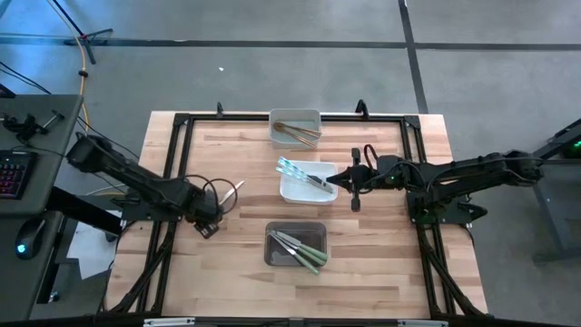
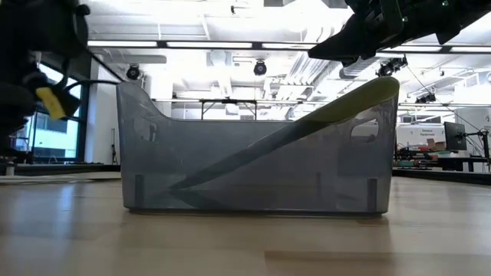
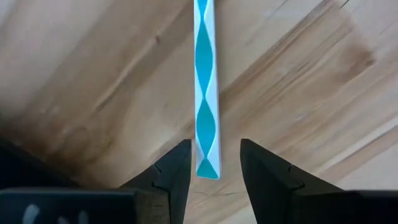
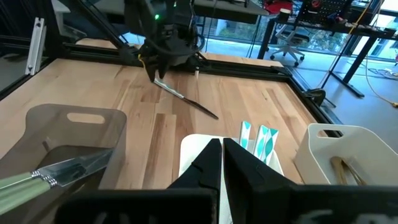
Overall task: Sort silverware by color (type)
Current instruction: Put the white-blue table knife into the white bin
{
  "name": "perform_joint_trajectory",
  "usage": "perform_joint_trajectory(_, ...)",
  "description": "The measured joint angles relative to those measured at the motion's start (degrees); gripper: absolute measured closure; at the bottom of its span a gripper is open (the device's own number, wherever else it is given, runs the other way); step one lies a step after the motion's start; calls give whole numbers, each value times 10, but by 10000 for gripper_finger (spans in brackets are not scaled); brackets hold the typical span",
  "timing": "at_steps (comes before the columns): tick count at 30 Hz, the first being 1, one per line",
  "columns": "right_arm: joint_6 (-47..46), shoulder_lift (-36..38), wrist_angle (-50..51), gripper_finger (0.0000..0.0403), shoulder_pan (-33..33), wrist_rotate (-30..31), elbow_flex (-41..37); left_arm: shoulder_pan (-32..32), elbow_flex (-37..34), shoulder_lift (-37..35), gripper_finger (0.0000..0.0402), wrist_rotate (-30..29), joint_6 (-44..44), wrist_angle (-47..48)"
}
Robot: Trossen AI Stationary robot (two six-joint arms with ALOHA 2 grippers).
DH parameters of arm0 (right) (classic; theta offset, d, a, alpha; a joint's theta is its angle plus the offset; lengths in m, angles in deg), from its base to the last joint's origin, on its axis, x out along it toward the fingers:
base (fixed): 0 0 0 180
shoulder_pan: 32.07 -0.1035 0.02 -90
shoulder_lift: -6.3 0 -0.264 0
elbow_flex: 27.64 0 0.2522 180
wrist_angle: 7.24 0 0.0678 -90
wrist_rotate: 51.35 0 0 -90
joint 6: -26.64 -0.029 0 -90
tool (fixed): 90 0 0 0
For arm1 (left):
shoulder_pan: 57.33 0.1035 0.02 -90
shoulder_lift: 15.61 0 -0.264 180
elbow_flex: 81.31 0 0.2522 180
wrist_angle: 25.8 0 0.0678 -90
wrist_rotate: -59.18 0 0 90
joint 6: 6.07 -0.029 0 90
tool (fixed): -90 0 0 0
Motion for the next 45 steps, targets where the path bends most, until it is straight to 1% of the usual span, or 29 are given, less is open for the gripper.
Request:
perform_joint_trajectory(4, 0, 0, 3, 403, 0, 0, 0, -19, -23, 15, 273, 11, 6, -28)
perform_joint_trajectory(7, 0, 0, 4, 403, 0, 0, 0, -28, -28, 25, 282, 12, 0, -30)
perform_joint_trajectory(10, 0, 0, 4, 403, 0, 0, 0, -37, -29, 31, 310, 8, -28, -30)
perform_joint_trajectory(13, 0, 0, 4, 403, 0, 0, 0, -43, -29, 31, 348, 7, -53, -33)
perform_joint_trajectory(15, 0, 0, 8, 403, 0, -1, 0, -45, -29, 29, 366, 8, -55, -35)
perform_joint_trajectory(19, 0, 0, 17, 403, 0, -1, 0, -48, -19, 20, 366, 6, -59, -37)
perform_joint_trajectory(21, 0, 0, 21, 403, -1, -1, 0, -49, -6, 10, 366, 16, -64, -47)
perform_joint_trajectory(23, 8, -5, 18, 403, -5, 1, 0, -49, 2, -8, 366, 16, -66, -74)
perform_joint_trajectory(25, 31, -16, 8, 403, -16, 17, 0, -47, 2, -26, 366, 18, -57, -103)
perform_joint_trajectory(27, 62, -34, -4, 403, -33, 40, 0, -39, 2, -46, 366, 23, -41, -152)
perform_joint_trajectory(31, 111, -97, -68, 402, -73, 88, 2, -20, 3, -72, 366, 23, -18, -245)
perform_joint_trajectory(36, 163, -190, -124, 394, -120, 172, 36, 9, 3, -78, 366, 23, -10, -346)
perform_joint_trajectory(39, 198, -252, -133, 367, -140, 208, 82, 28, 3, -77, 366, 24, -23, -390)
perform_joint_trajectory(42, 244, -315, -135, 326, -154, 212, 141, 48, 3, -76, 366, 24, -41, -430)
perform_joint_trajectory(45, 332, -380, -135, 283, -167, 231, 200, 66, 3, -76, 366, 24, -63, -451)
